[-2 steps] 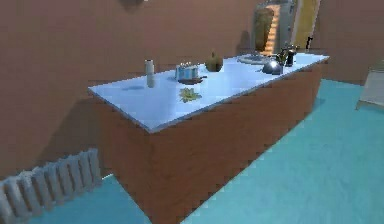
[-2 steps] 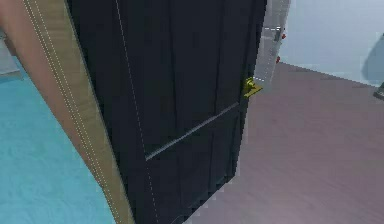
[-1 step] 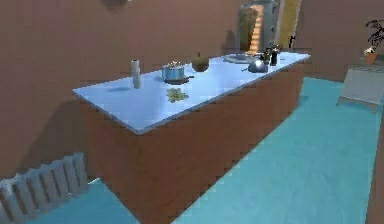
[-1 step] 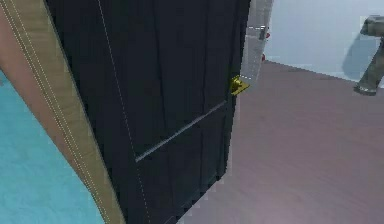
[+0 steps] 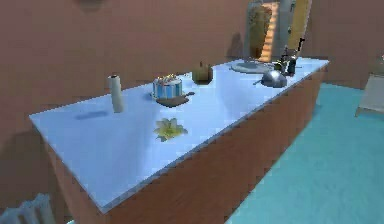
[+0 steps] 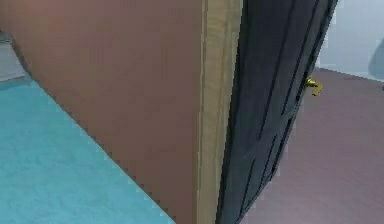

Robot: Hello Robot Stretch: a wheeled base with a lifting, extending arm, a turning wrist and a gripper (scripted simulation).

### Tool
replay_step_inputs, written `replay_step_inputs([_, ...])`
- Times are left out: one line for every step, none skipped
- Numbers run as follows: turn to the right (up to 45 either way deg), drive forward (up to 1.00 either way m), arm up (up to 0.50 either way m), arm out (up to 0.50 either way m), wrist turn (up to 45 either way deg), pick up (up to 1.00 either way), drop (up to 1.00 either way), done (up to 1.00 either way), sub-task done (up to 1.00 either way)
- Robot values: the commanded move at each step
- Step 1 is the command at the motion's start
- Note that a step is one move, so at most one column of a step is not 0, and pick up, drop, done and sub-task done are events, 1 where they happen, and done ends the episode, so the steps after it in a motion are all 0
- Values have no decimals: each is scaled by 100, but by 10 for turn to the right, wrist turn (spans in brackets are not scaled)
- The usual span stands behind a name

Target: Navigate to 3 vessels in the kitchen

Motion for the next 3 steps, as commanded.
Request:
replay_step_inputs([450,0,0,0,0,0,0,0,0])
replay_step_inputs([30,0,0,0,0,0,0,0,0])
replay_step_inputs([0,100,0,0,0,0,0,0,0])
